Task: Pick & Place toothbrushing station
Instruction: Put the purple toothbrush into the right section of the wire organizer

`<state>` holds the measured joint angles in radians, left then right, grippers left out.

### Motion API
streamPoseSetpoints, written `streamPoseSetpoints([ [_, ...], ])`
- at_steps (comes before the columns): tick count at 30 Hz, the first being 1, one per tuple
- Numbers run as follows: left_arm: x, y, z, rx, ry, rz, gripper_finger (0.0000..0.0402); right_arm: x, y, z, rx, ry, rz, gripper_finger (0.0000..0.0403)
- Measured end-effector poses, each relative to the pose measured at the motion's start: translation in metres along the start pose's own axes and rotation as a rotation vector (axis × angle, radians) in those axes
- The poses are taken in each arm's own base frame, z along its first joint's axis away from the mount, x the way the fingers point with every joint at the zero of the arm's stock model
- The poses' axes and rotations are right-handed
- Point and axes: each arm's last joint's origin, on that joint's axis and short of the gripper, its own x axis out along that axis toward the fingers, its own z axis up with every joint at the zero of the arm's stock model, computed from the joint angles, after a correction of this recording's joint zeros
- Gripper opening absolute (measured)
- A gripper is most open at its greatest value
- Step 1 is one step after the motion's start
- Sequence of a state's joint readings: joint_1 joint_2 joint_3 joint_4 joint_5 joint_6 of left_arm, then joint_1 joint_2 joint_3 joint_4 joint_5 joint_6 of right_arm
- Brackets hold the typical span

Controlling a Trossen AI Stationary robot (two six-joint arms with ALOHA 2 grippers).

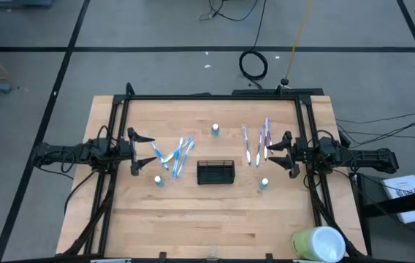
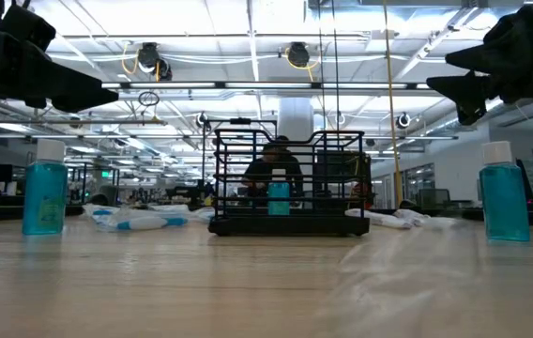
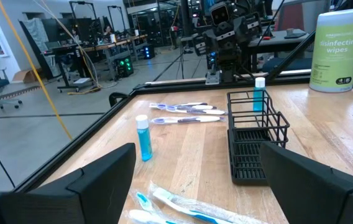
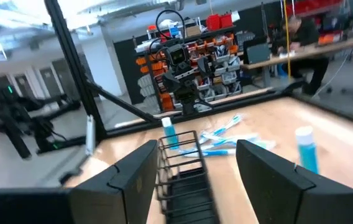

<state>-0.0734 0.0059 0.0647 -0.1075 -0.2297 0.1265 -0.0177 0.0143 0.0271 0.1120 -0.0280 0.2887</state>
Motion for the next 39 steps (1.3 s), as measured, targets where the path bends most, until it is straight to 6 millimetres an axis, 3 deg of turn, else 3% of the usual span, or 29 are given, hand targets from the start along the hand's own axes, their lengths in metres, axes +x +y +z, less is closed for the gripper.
streamPoseSetpoints([
  [4,0.0,0.0,0.0,0.0,0.0,0.0,0.0351,0.0,0.0,0.001,0.062,-0.009,-0.011,0.021],
  [10,0.0,0.0,0.0,0.0,0.0,0.0,0.0351,0.0,-0.005,0.002,0.119,-0.073,-0.173,0.021],
  [15,0.0,0.0,0.0,0.0,0.0,0.0,0.0351,0.0,-0.006,0.0,0.071,-0.042,-0.188,0.021],
  [20,0.0,0.0,0.0,0.0,0.0,-0.001,0.0351,0.004,-0.015,-0.008,0.109,-0.008,-0.437,0.021],
  [22,0.0,0.0,0.0,0.0,0.001,0.0,0.0351,0.006,-0.02,-0.018,0.1,0.089,-0.55,0.021],
  [25,0.0,0.0,0.0,0.0,0.0,0.0,0.0351,0.012,-0.023,-0.016,0.046,0.236,-0.729,0.021],
  [30,0.0,0.0,0.0,0.0,0.0,0.0,0.0351,0.035,-0.033,0.016,0.07,0.408,-0.991,0.021],
  [35,0.0,0.0,0.0,0.0,0.0,-0.001,0.0351,0.066,-0.064,0.048,0.137,0.543,-1.17,0.021],
  [39,0.0,0.0,0.0,0.0,0.0,-0.001,0.0351,0.081,-0.099,0.047,0.292,0.585,-1.191,0.021],
])
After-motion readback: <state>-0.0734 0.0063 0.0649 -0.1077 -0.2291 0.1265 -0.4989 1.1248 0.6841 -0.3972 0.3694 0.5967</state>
